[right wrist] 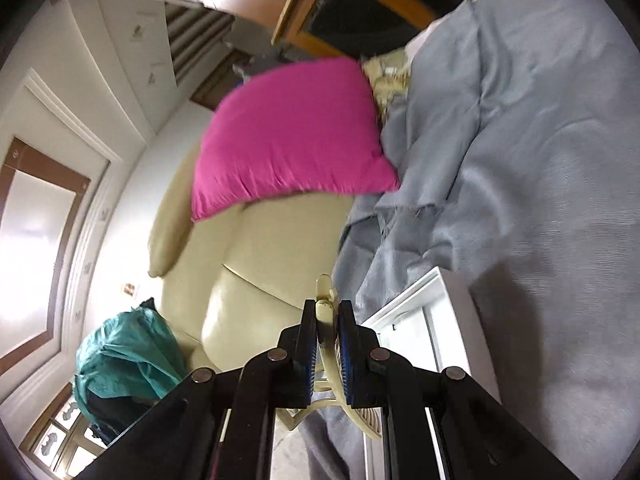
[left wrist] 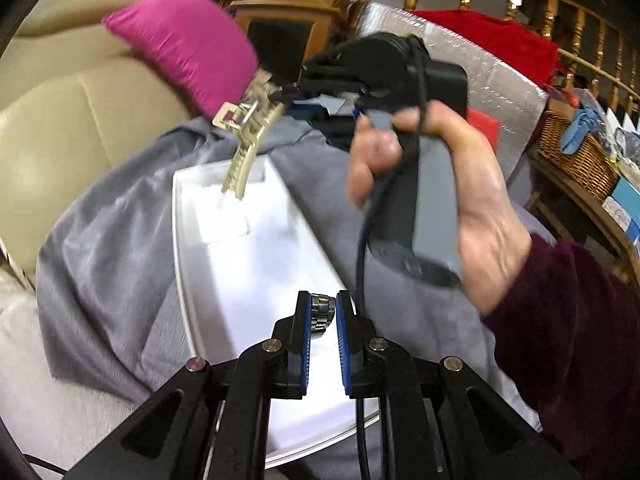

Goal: Organize jewelry
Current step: 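Carry the claw clip and watch to the white tray with both tools, then open both tools to release the watch and claw clip into the tray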

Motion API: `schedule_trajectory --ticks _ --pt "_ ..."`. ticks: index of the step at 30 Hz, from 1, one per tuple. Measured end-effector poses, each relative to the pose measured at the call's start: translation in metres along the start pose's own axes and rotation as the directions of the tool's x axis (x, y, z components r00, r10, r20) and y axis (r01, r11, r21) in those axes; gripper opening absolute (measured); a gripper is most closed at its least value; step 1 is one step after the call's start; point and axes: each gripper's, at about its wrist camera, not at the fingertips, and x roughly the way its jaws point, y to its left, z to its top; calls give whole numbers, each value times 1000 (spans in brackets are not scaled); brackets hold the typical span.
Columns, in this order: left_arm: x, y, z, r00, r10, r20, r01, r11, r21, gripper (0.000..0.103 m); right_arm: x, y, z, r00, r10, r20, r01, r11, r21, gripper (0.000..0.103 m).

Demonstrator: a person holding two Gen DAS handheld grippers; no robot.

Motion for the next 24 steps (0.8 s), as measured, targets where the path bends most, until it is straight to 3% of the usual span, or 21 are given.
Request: schedule_trajectory --ticks 5,8,17,22,24 --pt "16 18 0 998 30 -58 -32 998 -47 12 51 -14 6 990 -27 -139 24 1000 -19 11" --pt "23 28 1 996 45 -83 -51 996 -71 12 59 -24 3 983 -43 -179 41 999 -17 11" --pt "50 31 -5 981 57 -186 -70 996 -62 12 76 -40 1 974 -69 -217 71 998 2 11" --pt "58 29 -9 971 61 -232 -79 995 -69 12 88 -36 3 959 -160 -235 150 987 -60 15" --pt "57 31 -9 971 68 -230 -87 993 -75 13 88 -36 4 955 -178 -237 167 984 -68 37"
